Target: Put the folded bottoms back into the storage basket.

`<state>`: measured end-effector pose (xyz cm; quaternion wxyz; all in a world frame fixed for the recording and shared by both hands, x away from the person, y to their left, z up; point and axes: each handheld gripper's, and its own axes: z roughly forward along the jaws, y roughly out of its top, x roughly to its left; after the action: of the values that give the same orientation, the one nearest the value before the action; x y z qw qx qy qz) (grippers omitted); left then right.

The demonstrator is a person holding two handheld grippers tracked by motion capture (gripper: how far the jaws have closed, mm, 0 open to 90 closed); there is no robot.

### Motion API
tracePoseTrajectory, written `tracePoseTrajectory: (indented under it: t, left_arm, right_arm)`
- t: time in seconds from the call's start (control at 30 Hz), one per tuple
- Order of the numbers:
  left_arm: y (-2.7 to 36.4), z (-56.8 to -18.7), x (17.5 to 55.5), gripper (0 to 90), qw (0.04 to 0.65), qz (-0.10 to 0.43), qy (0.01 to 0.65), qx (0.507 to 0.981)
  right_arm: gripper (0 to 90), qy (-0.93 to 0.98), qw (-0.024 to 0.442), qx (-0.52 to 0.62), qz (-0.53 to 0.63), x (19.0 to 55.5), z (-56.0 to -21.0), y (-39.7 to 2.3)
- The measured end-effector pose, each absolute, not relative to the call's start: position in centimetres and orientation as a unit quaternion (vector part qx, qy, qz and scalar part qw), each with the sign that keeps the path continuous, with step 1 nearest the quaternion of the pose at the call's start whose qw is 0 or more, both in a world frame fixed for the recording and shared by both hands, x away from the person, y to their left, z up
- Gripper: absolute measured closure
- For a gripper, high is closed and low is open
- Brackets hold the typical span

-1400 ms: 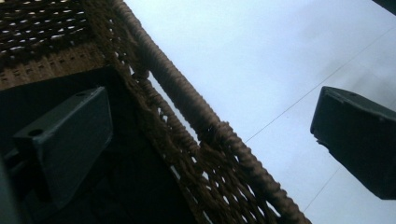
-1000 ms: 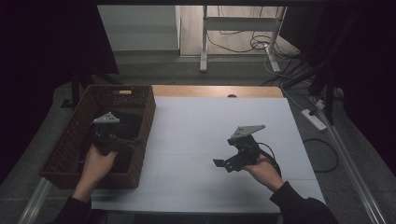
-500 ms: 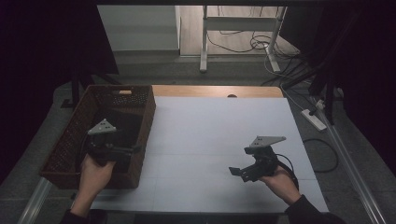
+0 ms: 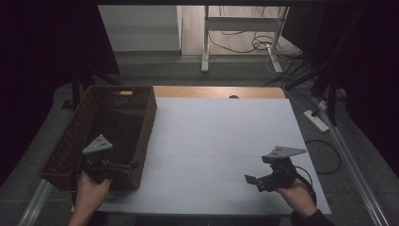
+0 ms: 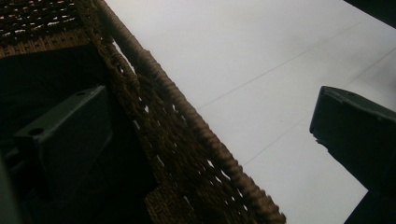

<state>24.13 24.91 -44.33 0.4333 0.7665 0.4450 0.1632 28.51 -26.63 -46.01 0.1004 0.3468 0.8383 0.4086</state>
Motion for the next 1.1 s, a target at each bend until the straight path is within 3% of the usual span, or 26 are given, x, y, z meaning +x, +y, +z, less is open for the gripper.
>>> tracePoseTrajectory:
  t: [1.1]
  left_arm:
    - [26.2, -46.6, 20.0, 0.0, 0.433, 0.195, 0.469, 0.744]
  right_arm:
    - [0.0, 0.796, 0.160, 0.415, 0.411, 24.5, -45.7, -32.2]
